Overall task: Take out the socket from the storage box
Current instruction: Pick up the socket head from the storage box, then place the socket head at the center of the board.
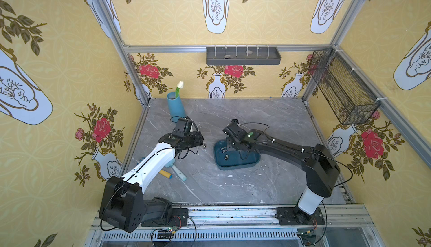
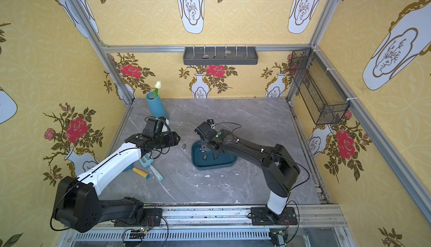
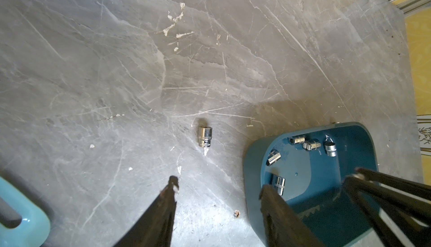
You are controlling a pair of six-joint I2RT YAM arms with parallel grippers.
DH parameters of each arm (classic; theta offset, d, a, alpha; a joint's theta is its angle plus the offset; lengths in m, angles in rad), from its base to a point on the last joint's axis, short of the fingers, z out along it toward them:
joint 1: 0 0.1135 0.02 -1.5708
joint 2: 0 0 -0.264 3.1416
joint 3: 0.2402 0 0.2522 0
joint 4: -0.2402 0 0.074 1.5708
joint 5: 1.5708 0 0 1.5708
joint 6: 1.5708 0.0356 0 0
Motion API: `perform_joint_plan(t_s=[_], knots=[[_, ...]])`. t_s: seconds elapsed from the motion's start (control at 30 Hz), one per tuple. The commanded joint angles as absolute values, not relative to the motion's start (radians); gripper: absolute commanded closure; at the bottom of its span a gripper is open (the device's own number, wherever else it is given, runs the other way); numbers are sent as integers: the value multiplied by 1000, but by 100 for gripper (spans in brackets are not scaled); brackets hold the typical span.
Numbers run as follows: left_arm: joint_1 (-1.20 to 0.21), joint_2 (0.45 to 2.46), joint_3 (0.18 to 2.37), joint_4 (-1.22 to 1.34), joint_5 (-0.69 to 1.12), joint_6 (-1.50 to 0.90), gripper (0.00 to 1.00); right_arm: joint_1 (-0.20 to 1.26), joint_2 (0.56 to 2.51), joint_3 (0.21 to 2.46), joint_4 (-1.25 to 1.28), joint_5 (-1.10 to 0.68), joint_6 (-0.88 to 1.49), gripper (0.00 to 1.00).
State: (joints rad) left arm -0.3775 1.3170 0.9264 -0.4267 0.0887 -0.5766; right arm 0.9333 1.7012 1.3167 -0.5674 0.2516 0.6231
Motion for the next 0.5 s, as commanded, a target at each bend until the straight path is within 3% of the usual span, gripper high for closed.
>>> perform_joint_plan(t_s=[0.0, 0.23, 0.47], knots=[[-376, 1316, 935, -420, 97, -584, 37, 886, 1632, 1300, -642, 309, 592, 67], [-377, 1296, 970, -430, 133, -581, 36, 660, 1447, 1151, -620, 207, 524, 66], [-380, 1292, 982, -436, 138, -580, 36, 455, 1401, 1019, -575, 84, 483, 66]])
